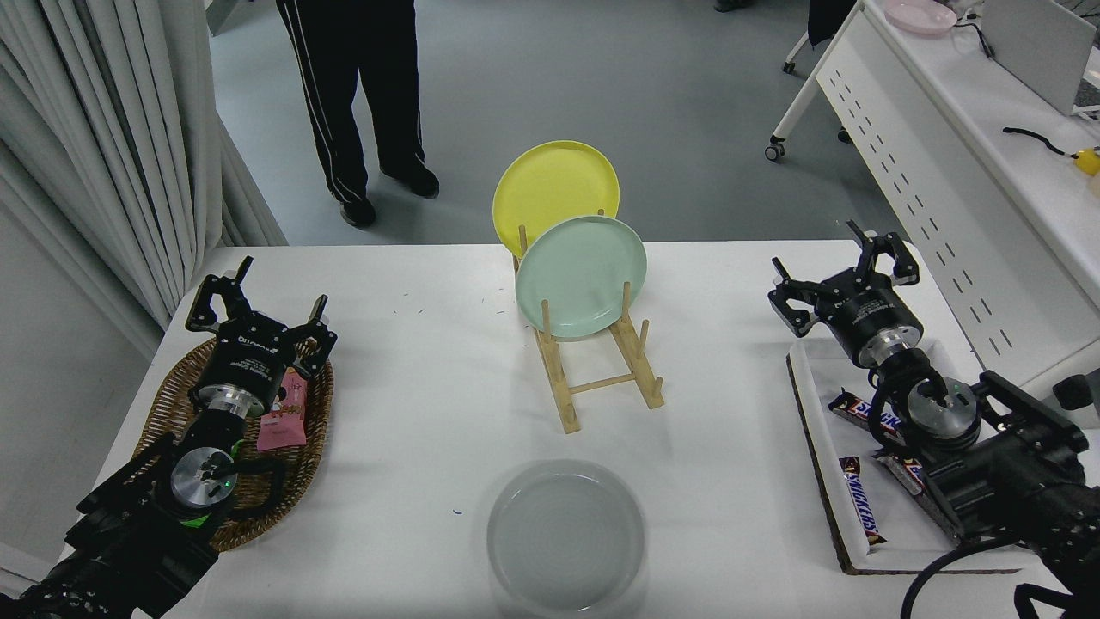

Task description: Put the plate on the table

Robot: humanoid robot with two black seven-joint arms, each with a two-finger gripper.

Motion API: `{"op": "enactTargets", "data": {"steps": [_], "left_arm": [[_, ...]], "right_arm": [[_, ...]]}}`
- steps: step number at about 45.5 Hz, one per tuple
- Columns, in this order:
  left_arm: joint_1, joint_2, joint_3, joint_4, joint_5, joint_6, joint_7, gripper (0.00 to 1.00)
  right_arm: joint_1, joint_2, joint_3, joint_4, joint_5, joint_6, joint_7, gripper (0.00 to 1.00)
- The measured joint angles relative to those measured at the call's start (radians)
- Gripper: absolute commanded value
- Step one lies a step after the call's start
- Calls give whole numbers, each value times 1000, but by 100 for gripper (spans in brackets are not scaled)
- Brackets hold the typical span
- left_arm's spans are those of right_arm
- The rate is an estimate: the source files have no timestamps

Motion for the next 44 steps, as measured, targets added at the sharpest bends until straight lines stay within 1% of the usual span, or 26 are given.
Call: {"op": "enactTargets", "data": {"steps": [21,44], "left_arm": [[0,0,0,0,0,0,0,100],[0,0,0,0,0,0,0,100]], "right_arm": [[-10,31,15,-57,-4,5,15,100],[-6,32,0,-70,-16,5,15,100]]}}
